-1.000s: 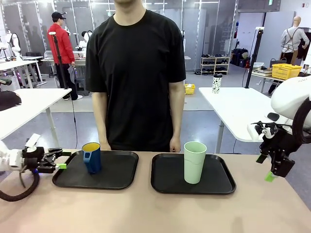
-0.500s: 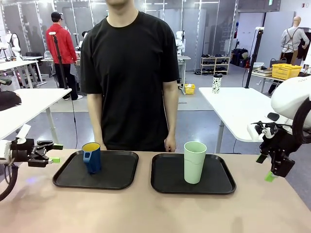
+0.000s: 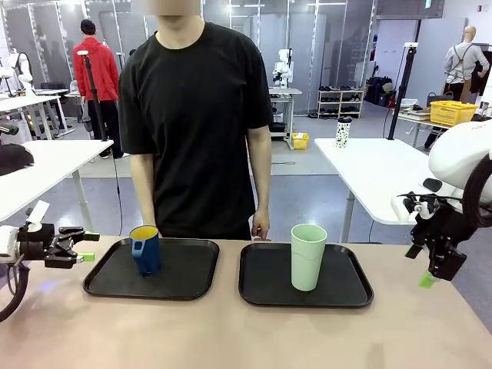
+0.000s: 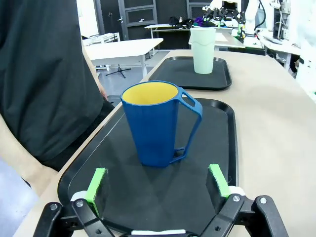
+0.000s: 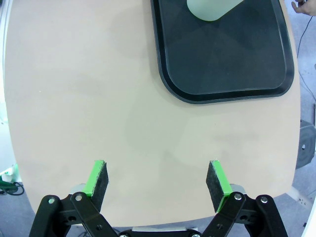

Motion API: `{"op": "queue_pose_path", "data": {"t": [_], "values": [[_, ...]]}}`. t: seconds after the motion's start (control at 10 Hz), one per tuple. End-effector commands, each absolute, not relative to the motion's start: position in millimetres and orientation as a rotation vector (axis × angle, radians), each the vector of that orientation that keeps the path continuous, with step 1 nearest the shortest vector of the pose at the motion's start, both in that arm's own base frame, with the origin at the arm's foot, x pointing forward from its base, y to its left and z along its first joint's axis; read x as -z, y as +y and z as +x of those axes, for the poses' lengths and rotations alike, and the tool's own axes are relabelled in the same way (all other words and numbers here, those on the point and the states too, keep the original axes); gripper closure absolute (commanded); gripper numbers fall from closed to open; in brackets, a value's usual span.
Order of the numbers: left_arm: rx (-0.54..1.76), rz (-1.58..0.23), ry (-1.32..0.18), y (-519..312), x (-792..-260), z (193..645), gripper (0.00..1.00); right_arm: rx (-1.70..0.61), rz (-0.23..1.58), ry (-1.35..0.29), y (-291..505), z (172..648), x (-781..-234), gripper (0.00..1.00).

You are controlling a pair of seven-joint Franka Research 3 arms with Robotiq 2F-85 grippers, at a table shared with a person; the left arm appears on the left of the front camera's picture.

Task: Sort and store the cups by type.
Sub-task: Pick up the Handle plastic cup and place it into the empty Flat Tray.

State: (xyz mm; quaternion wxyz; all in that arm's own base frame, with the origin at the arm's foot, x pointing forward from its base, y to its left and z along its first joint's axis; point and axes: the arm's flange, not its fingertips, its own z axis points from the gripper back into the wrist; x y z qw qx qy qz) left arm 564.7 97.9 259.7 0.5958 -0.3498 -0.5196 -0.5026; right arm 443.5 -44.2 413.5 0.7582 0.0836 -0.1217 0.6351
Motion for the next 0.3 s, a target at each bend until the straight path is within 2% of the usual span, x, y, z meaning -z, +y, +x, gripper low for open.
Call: {"op": "queue_pose_path", "data": {"t": [0.0,0.2], "values": [[1.179,-0.818,-1.224,99.9,-262.5,568.3,0.00,-1.389,0.175,-0.261,-45.1,443.6,-413.1,0.00],[1.179,-0.818,-1.224,99.9,-262.5,568.3,0.00,-1.389,0.175,-0.261,-45.1,443.6,-413.1,0.00]]}}
